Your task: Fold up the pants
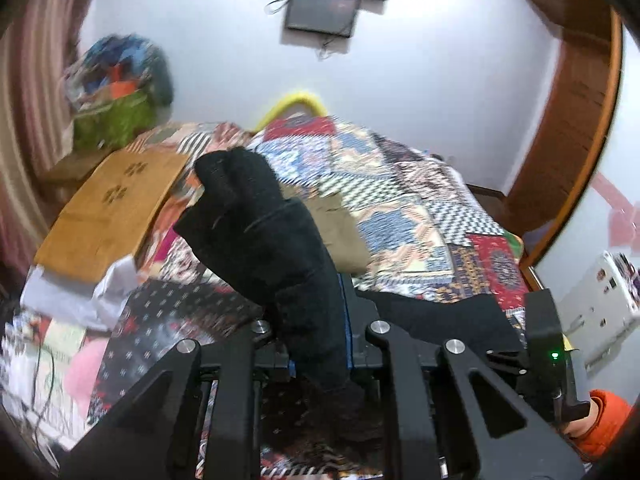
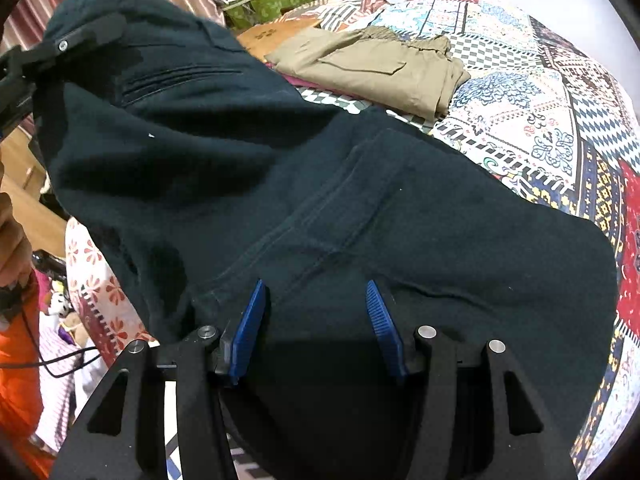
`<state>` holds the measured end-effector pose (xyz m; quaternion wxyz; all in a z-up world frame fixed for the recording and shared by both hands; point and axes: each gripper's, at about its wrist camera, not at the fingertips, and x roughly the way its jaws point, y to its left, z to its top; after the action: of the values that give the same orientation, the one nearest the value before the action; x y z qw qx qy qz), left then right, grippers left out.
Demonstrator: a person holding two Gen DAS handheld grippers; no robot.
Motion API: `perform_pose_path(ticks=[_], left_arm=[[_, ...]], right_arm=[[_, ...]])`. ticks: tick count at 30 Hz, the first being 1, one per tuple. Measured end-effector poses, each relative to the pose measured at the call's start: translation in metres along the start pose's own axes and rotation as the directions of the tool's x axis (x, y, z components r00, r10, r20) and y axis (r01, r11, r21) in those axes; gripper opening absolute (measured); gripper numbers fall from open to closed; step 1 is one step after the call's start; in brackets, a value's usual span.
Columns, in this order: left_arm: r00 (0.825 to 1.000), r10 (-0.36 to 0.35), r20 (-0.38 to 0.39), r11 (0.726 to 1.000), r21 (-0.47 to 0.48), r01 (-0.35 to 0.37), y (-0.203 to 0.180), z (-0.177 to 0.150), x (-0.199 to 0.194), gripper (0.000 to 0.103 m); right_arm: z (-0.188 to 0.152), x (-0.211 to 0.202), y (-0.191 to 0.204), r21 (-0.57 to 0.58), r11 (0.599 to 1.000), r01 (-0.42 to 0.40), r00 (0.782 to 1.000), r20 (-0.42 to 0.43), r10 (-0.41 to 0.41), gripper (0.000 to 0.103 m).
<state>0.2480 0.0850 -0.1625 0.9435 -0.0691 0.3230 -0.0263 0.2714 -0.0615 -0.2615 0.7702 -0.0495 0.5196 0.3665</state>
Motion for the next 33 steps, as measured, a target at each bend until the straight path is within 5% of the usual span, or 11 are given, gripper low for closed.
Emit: perform_pose_path(ticks=[6, 9, 12, 15, 23, 29, 33], left_arm=[[0.997, -0.071, 0.017, 0.994, 0.083, 0.069, -0.038, 0.01, -0.006, 0.015], [0.995, -0.102, 0.008, 0.988, 0.122, 0.1, -0.057, 0.011, -0.004, 0.014], [0.99, -0.139, -0.009, 0.979, 0.152, 0.139, -0.08, 0.011, 0.0, 0.014], [0.985, -0.17, -0.034, 0.967, 0.185, 0.173, -0.106, 0.008, 0.006, 0.014], [0.949, -0.241, -0.203, 0.91, 0.293, 0.293, -0.18, -0.033, 0.037, 0.014], [0.917, -0.216, -0.334, 0.864, 0.372, 0.339, -0.221, -0.085, 0.066, 0.014], [0.904, -0.183, -0.386, 0.858, 0.386, 0.338, -0.223, -0.103, 0.077, 0.019]], right_arm=[[-0.016, -0.06, -0.014, 0.029, 0.997, 0.071, 0.991, 0.111, -0.073, 0.05], [-0.037, -0.076, -0.032, 0.044, 0.989, 0.141, 0.984, 0.099, -0.145, 0.05], [-0.059, -0.066, -0.048, 0.08, 0.99, 0.117, 0.992, 0.044, -0.121, 0.05], [-0.065, -0.07, -0.055, 0.128, 0.989, 0.076, 0.994, 0.074, -0.085, 0.049], [-0.093, -0.145, -0.09, 0.25, 0.954, 0.164, 0.95, 0.221, -0.221, 0.049], [-0.134, -0.169, -0.127, 0.392, 0.901, 0.186, 0.932, 0.219, -0.287, 0.049], [-0.148, -0.168, -0.138, 0.437, 0.883, 0.171, 0.934, 0.213, -0.287, 0.049]])
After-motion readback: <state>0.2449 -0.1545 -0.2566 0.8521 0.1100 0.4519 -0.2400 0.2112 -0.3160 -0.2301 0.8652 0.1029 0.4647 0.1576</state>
